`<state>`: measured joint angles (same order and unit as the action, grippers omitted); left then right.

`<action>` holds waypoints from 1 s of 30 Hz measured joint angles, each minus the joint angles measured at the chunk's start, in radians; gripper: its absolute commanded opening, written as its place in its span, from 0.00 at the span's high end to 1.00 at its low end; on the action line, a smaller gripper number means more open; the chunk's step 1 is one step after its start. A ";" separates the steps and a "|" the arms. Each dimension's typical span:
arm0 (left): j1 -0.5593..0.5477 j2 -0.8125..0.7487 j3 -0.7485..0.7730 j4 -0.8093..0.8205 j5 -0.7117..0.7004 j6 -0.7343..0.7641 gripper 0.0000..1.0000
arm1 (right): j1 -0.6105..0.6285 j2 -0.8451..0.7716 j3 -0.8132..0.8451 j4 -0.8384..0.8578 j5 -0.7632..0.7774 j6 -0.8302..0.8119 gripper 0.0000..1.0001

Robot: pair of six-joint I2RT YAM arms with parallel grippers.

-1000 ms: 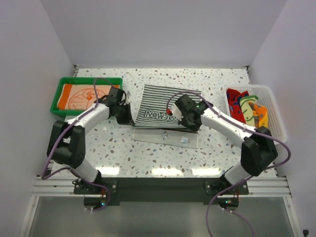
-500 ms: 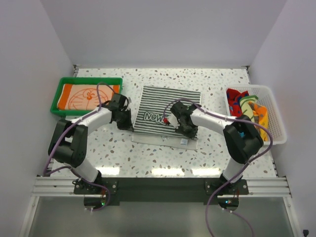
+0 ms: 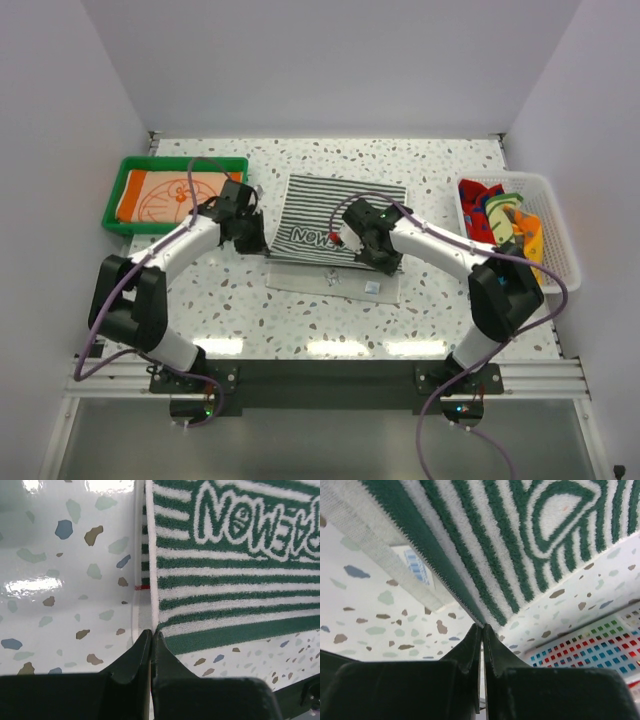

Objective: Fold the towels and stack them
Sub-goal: Fold the towel

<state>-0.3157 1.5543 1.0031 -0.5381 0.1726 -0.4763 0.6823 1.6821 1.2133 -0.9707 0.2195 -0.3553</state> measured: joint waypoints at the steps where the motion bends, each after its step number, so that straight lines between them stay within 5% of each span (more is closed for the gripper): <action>1: -0.003 -0.020 0.008 -0.008 -0.004 0.000 1.00 | 0.008 -0.018 0.000 -0.014 0.004 0.000 1.00; 15: -0.045 -0.109 -0.067 -0.037 -0.023 -0.003 1.00 | 0.062 -0.092 -0.028 -0.098 -0.071 -0.005 1.00; 30: -0.061 -0.031 -0.183 0.034 -0.023 -0.008 1.00 | 0.066 0.148 -0.074 -0.023 -0.169 -0.008 1.00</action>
<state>-0.3763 1.5230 0.8196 -0.5041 0.1501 -0.4843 0.7483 1.8301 1.1389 -0.9932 0.0502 -0.3637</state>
